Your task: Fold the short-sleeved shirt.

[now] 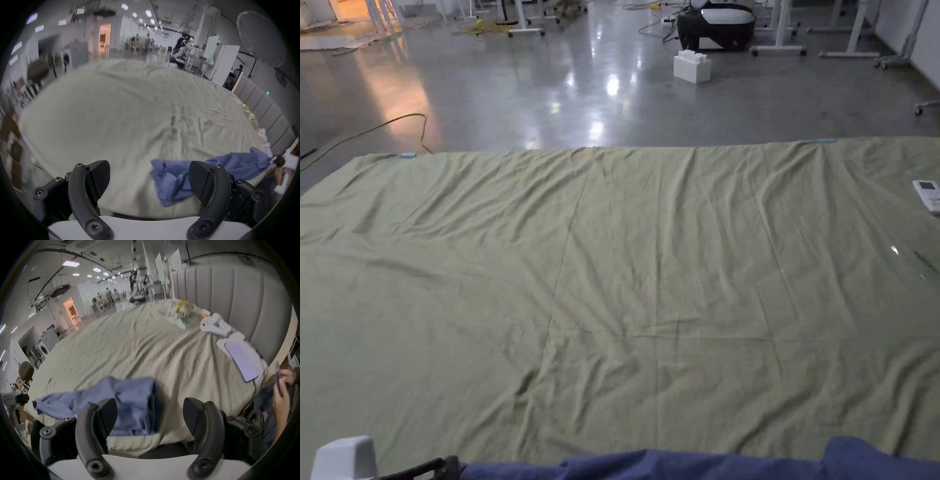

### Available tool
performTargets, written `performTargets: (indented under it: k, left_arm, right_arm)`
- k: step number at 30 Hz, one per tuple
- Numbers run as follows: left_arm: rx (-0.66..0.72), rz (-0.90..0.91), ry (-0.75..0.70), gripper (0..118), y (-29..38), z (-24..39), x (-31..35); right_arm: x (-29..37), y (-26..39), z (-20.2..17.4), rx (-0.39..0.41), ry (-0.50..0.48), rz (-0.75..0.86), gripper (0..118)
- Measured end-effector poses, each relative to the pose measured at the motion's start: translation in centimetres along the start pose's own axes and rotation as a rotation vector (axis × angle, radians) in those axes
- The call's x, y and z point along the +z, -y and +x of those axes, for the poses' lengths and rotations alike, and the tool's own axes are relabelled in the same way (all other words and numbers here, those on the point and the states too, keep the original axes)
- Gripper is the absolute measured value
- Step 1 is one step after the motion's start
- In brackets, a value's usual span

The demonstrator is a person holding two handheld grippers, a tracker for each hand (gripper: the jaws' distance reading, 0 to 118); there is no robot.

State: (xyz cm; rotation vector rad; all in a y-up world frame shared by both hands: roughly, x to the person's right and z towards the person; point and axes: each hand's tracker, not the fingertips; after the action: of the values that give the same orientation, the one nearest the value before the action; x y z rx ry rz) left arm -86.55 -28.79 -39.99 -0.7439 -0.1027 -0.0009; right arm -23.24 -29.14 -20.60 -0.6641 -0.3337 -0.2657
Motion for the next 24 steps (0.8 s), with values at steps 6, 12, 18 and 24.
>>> performTargets:
  k: [6,12,18,24]
  left_arm:
    - [-0.118,0.463,0.050,100,-1.7,7.8,10.6]
    - [-0.114,0.603,0.109,100,-3.7,11.5,16.5]
    - [-0.191,0.706,0.006,74,-3.1,12.3,18.6]
    - [-0.162,0.599,0.086,9,-2.3,12.1,17.1]
  right_arm:
    - [5.5,-2.4,-7.4,0.010,-0.169,0.330,86]
    - [10.2,-4.6,-13.7,0.241,-0.167,0.564,87]
    - [12.3,-5.1,-16.0,0.329,-0.193,0.597,76]
    - [10.8,-3.4,-16.2,0.242,-0.199,0.480,7]
